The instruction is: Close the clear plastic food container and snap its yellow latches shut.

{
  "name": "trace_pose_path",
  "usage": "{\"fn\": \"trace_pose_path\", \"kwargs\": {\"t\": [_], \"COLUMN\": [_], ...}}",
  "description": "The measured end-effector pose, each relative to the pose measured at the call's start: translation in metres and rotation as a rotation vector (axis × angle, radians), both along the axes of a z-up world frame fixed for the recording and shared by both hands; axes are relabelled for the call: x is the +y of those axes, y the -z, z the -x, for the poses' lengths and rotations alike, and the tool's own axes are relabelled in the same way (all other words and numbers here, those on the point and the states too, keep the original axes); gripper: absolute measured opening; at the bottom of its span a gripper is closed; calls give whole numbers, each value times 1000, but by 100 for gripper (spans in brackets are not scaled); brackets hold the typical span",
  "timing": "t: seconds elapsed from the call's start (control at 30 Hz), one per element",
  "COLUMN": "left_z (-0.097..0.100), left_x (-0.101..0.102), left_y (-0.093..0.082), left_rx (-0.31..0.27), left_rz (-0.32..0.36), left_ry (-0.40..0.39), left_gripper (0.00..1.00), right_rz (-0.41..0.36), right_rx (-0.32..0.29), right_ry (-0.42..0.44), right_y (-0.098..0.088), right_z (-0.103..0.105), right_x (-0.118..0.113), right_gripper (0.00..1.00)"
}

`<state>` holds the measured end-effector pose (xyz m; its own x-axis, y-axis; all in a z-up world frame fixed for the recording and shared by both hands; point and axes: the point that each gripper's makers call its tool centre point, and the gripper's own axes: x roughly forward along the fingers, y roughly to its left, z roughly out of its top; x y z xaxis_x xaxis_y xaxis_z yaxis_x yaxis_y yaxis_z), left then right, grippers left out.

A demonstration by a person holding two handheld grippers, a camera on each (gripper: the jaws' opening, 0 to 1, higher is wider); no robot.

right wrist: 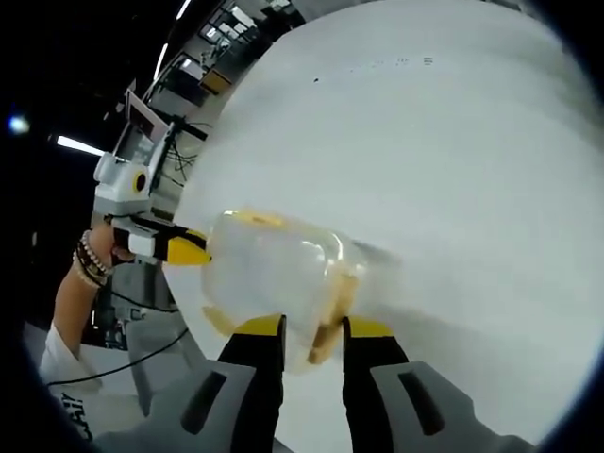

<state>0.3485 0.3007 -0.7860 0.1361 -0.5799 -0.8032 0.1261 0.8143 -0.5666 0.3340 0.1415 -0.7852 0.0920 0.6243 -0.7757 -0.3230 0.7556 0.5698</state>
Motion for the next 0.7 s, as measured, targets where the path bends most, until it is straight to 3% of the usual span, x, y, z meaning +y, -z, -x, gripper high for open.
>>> {"fn": "trace_pose_path", "kwargs": {"t": [0.7], "left_z": [0], "left_x": [0], "left_y": [-1], "left_rx": [-11], "left_rz": [0], "left_ry": [54], "left_gripper": [12], "right_rz": [-9], "right_rx": [-16], "right_ry": [63], "right_y": [-1], "right_z": [-1], "right_x": [5], "right_gripper": [20]}}
